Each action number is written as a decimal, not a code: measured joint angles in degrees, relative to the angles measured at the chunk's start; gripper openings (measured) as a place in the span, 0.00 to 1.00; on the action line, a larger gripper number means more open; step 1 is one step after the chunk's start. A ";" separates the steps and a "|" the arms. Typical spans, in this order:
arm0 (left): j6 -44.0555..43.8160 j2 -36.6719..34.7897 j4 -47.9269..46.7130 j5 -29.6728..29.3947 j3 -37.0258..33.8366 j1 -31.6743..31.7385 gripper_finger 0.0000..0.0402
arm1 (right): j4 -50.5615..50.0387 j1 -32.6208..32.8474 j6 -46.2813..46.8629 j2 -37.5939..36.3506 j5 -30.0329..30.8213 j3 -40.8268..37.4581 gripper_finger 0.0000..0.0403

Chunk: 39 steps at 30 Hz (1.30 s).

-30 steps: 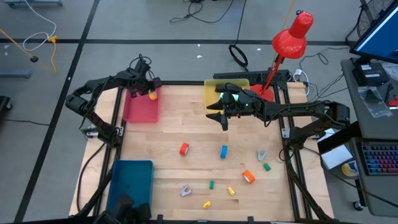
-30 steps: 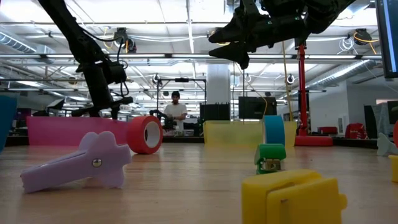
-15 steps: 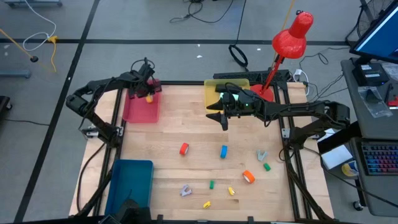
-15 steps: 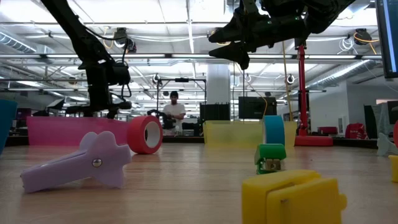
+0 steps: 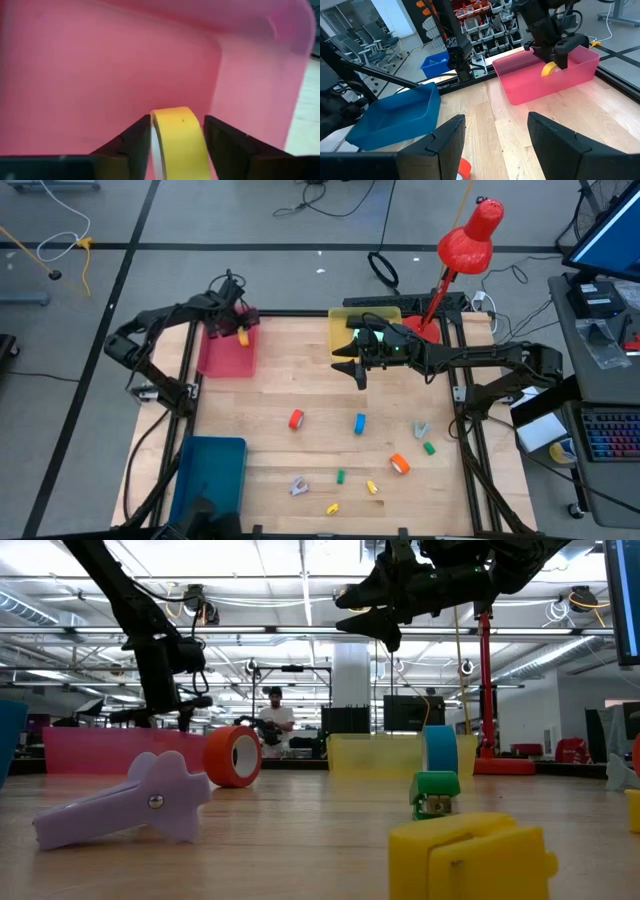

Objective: Pick and place Stapler, Stapler remover, tape
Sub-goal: Put the yellow tape into the pink bin, then put the orange tape into the pink bin

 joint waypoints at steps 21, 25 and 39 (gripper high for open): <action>5.09 -8.85 -3.86 1.24 0.07 -7.15 0.71 | 0.00 0.00 -0.42 0.00 -0.02 0.00 0.52; 3.79 -8.84 -3.82 -0.15 0.07 -9.37 0.71 | -0.01 0.00 -0.42 0.00 0.00 0.00 0.52; -0.09 -8.82 -2.89 8.14 0.07 -12.19 0.71 | -0.04 0.00 -0.42 0.00 0.00 0.00 0.52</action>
